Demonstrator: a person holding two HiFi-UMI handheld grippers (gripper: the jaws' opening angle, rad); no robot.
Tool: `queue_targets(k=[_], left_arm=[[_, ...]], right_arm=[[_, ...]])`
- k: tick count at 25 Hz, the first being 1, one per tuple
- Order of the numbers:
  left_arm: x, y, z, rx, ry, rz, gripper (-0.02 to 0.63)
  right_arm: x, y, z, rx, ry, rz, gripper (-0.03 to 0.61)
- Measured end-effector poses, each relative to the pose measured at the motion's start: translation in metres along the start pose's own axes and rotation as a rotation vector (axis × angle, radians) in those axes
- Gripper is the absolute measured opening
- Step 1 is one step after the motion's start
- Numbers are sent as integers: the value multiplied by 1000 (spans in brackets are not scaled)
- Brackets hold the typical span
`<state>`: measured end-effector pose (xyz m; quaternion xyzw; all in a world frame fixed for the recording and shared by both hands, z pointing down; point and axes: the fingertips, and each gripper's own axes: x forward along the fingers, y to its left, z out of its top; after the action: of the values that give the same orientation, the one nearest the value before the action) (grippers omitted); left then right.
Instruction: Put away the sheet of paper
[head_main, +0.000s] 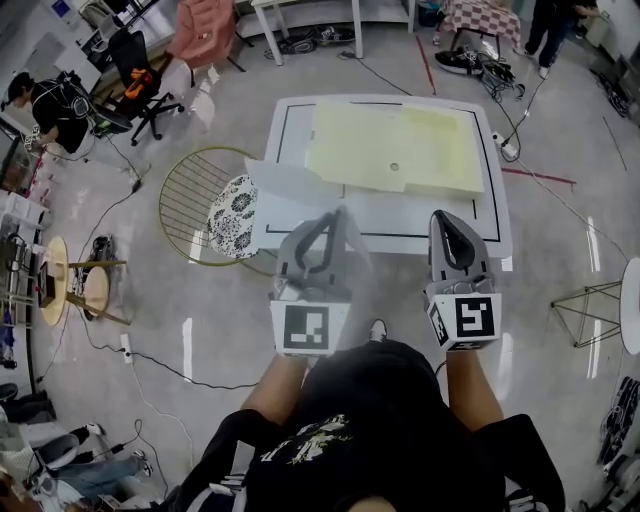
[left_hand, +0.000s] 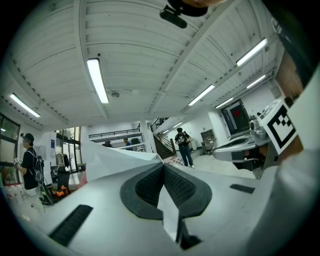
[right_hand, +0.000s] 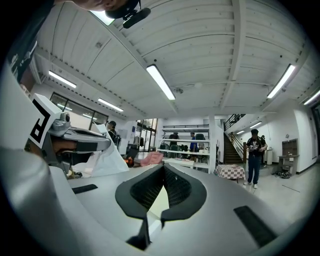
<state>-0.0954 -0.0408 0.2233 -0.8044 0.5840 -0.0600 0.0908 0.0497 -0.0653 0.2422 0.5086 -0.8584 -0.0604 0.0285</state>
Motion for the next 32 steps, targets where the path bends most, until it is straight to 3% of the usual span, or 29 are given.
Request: queue_targets(k=[14,32], left_arm=[[47,-2,-8,5,-5,6,0],[59,-3,-22,15,35,46,0]], right_arm=[[31,-33,-16,-3,3,3,-2],[42,-39,-33,25,15,42,-1]])
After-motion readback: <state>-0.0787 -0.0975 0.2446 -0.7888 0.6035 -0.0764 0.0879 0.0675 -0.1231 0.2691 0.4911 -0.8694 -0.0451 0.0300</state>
